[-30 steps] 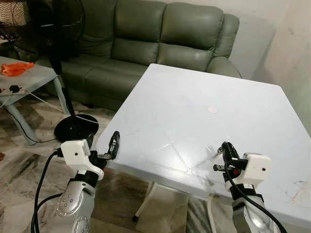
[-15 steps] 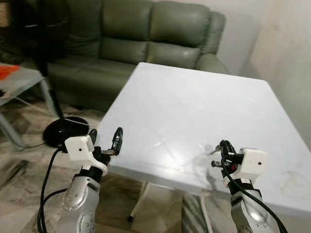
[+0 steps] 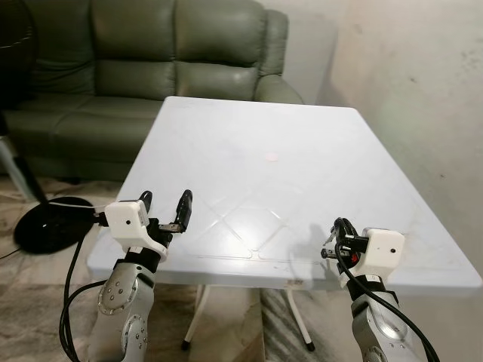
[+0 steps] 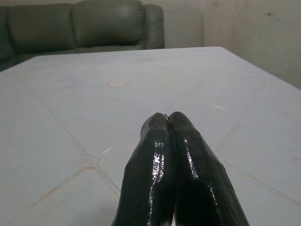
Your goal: Hang keys on a hook
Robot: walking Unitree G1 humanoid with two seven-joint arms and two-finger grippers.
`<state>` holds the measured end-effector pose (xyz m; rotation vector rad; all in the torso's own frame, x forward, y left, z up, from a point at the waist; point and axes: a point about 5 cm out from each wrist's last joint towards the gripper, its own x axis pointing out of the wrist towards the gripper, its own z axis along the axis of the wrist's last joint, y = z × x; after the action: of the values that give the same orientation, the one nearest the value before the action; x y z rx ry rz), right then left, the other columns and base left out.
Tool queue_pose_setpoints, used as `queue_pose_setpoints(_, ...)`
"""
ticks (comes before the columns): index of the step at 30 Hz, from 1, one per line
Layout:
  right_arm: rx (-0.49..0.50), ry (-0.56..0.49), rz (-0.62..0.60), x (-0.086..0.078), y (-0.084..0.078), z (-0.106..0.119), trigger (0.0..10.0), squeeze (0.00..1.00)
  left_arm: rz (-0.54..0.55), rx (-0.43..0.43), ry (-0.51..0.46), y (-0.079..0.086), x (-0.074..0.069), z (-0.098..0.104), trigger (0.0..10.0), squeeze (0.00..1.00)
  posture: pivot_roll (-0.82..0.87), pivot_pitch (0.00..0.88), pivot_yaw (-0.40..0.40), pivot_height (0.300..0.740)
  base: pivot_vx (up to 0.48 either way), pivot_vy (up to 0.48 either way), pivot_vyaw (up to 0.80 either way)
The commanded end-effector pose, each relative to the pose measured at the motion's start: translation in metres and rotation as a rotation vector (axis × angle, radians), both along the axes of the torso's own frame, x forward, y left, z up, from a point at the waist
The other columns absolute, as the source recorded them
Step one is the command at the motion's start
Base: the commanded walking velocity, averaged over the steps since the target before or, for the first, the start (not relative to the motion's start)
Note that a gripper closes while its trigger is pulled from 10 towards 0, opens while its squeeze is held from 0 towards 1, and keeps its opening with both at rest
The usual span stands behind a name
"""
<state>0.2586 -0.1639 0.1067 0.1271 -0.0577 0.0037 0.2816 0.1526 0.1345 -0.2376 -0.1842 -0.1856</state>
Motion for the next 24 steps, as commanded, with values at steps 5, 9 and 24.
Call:
queue_pose_setpoints(5,-0.009,-0.003,0.014,0.0035,0.0004,0.0011,10.0,0.0,-0.021,0.02,-0.009,-0.004,0.0032,-0.0001,10.0,0.0,0.02,0.0,-0.045,0.74,0.0,0.0,-0.74)
queue_pose_setpoints(9,-0.01,-0.003,0.017,0.0036,0.0004,0.001,10.0,0.0,-0.022,0.018,-0.009,-0.0048,0.003,-0.0005,10.0,0.0,0.02,0.0,-0.046,0.74,0.0,0.0,-0.73)
queue_pose_setpoints(24,0.011,-0.035,0.045,0.0012,0.0049,0.0033,10.0,0.0,-0.024,0.003,-0.001,-0.0061,0.0011,-0.0022,10.0,0.0,0.02,0.0,-0.048,0.74,0.0,-0.413,-0.34)
